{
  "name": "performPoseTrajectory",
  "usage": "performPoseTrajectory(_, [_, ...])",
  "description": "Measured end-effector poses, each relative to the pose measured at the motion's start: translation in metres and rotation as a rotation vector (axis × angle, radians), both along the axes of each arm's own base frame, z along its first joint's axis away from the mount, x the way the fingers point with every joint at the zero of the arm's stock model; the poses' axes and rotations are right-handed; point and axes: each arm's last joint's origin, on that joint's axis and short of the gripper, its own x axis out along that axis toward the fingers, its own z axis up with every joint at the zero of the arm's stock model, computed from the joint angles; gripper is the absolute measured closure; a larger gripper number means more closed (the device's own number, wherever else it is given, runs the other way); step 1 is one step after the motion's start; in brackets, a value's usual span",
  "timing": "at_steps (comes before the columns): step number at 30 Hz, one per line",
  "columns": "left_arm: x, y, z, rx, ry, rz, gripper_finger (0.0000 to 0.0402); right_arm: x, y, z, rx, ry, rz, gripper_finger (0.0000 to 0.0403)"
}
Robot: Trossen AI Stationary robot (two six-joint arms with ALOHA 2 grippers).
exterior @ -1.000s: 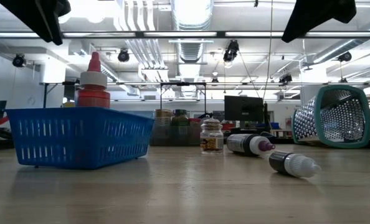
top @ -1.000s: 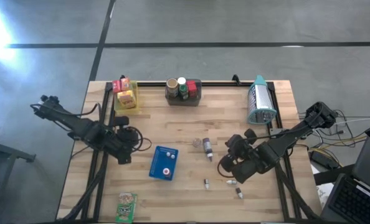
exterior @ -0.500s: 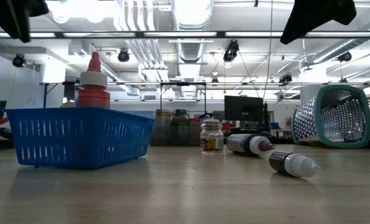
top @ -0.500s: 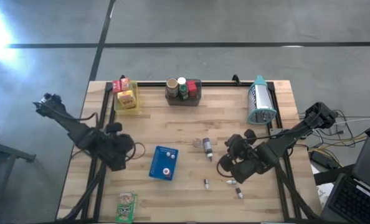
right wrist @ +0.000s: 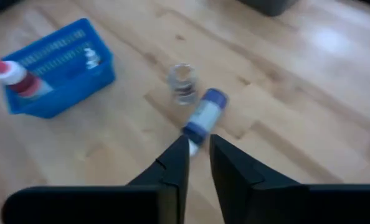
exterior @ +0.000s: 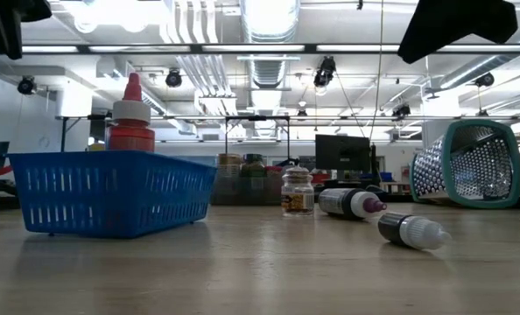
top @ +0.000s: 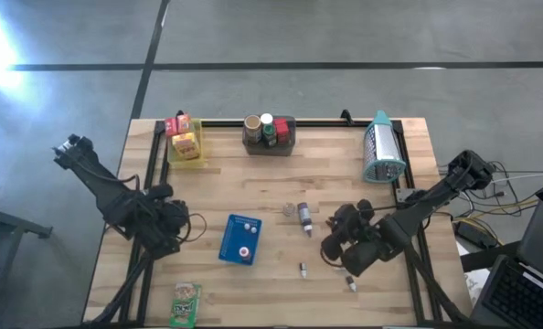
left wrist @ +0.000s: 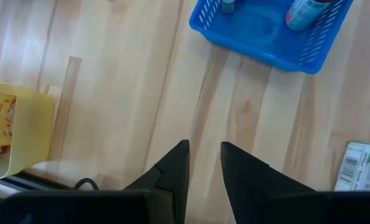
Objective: Pick & Place Kitchen Items
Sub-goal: Put the green food coloring bottle into the blue bin
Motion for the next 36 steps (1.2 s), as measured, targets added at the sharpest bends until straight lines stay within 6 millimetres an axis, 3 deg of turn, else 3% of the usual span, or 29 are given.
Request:
performPoseTrajectory(10, [-0.001,0.002,-0.01,0.049,0.028,-0.026,0.0305,0.003,0.021,-0.03,0.049,-0.036,-0.01,0.0254])
performPoseTrajectory(19, [-0.005,0.008,-0.005,0.088,-0.051,-0.017,0.0305,0.025,0.04,-0.05,0.059,-0.026,-0.073,0.0202])
performPoseTrajectory(28, [-0.017,0.022,0.002,0.082,-0.201,-0.045,0.0305,0.029,0.049,-0.055,0.168,-0.041,-0.119,0.0182])
performPoseTrajectory(36, [-0.026,0.032,-0.002,0.086,-0.267,-0.029,0.0305,0.027,0.056,-0.053,0.251,0.005,-0.098,0.02])
